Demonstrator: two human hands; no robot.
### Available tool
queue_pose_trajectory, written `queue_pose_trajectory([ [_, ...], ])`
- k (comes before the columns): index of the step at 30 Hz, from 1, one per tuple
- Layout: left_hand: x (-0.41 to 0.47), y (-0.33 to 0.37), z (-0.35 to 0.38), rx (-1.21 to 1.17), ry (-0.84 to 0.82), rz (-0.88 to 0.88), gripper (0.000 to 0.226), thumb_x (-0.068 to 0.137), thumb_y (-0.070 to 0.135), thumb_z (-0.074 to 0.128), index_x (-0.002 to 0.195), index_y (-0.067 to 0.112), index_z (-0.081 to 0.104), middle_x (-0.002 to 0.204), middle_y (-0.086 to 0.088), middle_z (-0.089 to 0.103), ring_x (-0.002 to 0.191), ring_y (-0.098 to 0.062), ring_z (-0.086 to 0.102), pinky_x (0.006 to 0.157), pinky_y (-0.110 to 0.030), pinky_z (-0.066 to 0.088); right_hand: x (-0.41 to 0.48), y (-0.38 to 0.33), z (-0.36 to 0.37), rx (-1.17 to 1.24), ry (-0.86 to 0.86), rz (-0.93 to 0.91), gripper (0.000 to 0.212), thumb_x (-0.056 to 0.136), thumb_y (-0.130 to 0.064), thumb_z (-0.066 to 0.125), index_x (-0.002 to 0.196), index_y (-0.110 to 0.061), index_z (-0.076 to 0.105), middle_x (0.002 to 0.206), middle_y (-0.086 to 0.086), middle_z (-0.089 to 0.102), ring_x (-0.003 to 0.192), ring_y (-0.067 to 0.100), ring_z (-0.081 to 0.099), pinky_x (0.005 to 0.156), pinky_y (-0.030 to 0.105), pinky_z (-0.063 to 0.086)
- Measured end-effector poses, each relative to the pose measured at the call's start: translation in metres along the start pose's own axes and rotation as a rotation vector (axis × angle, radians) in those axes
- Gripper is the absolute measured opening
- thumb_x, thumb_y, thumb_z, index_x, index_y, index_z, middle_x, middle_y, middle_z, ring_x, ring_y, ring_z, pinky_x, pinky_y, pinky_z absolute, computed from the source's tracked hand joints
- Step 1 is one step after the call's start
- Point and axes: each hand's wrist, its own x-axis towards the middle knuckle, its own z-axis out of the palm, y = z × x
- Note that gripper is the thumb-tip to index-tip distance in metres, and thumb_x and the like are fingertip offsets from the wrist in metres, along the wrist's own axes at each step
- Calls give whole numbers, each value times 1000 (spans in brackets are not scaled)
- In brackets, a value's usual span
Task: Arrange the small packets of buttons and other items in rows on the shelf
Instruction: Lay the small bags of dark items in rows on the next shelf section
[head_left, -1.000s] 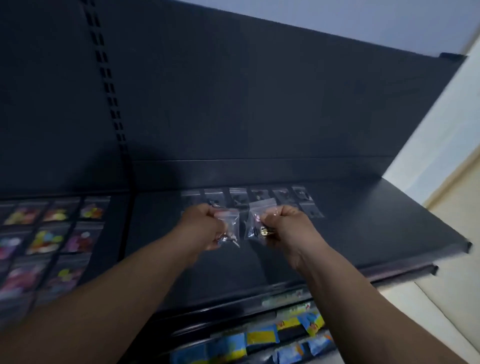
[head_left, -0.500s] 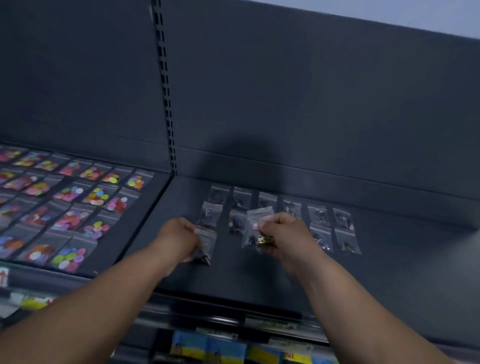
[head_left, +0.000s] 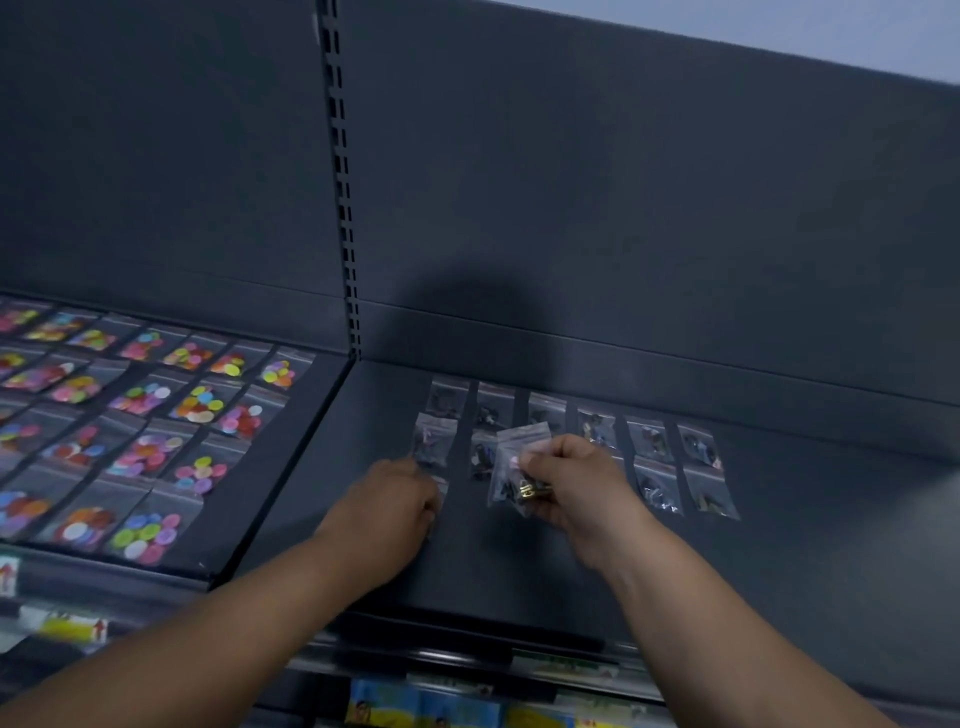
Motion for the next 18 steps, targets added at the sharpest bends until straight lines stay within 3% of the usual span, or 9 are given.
queue_pose_trajectory([
  [4, -1, -3, 0, 16, -8, 11, 18, 91, 23, 52, 98, 19, 69, 103, -1, 54, 100, -19, 50, 85, -29, 44, -1, -1, 5, 23, 8, 15, 18, 84, 1, 63, 74, -12, 55, 67, 6, 59, 61, 18, 56, 60, 32, 50],
  [9, 0, 2, -9, -39, 45, -14, 14, 90, 28, 56, 97, 22, 67, 96, 4, 54, 98, -15, 51, 79, -25, 41, -4, -3, 8, 33, 9, 29, 19, 85, 1, 63, 73, -12, 54, 68, 7, 61, 58, 20, 56, 56, 32, 51],
  [12, 9, 20, -21, -405, 71, -173, 9, 92, 28, 56, 87, 28, 64, 89, 10, 61, 89, -10, 59, 75, -25, 46, -6, -4, 10, 47, -9, 38, 16, 85, -1, 63, 77, -11, 54, 68, 8, 62, 59, 21, 59, 53, 31, 52],
  [15, 15, 43, -27, -928, -97, -369, 8, 91, 24, 59, 86, 22, 64, 84, 2, 66, 76, -13, 61, 68, -28, 49, -9, -5, 11, 58, -27, 44, 15, 86, -2, 63, 78, -11, 54, 69, 9, 63, 59, 21, 60, 51, 30, 51],
  [18, 14, 53, -28, -1049, -147, -450, 9, 87, 16, 65, 95, 17, 60, 87, -8, 66, 75, -17, 62, 68, -29, 53, -12, -5, 10, 73, -41, 47, 17, 85, -3, 63, 76, -13, 52, 67, 7, 63, 58, 21, 62, 53, 31, 51],
])
